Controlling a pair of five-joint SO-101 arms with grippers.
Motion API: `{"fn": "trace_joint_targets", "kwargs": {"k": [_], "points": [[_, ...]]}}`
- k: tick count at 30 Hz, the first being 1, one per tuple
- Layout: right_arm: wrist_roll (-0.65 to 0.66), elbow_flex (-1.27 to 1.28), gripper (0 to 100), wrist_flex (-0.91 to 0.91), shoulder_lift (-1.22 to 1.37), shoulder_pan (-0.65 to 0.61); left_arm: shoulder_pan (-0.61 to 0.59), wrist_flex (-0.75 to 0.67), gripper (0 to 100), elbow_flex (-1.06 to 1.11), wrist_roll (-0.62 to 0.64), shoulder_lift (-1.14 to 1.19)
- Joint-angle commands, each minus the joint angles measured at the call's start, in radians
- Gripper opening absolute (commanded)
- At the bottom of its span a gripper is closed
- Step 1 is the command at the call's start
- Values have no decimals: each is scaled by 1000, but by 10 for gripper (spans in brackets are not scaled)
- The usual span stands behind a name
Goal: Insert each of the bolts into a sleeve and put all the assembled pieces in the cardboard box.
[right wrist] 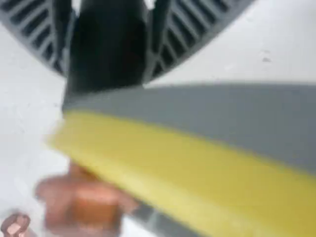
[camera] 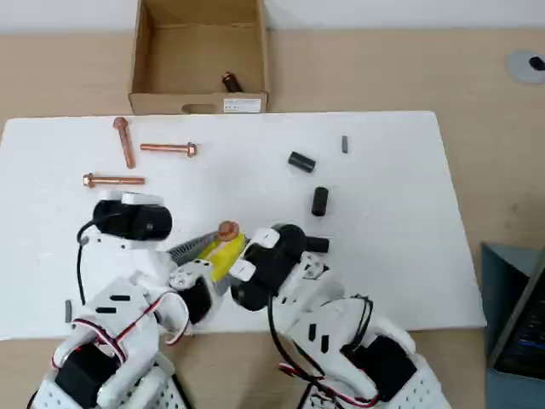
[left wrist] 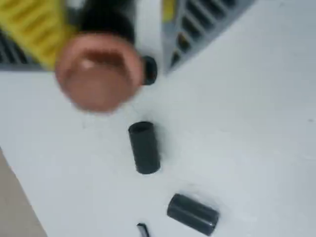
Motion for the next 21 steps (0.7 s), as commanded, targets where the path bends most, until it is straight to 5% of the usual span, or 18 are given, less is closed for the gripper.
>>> {"fn": "trace_joint_targets", "kwargs": {"k": [1, 10, 14, 21], "points": [[-2, -12, 9, -28, -125, -2, -25, 0, 171, -60, -8, -4], [-2, -7, 9, -28, -125, -1, -25, 2, 169, -140, -8, -2], [-2, -7, 9, -28, -125, 1, -41, -2, 57, -189, -28, -2], [-8, -5, 9, -28, -125, 15, -255, -12, 0, -230, -233, -4]]}}
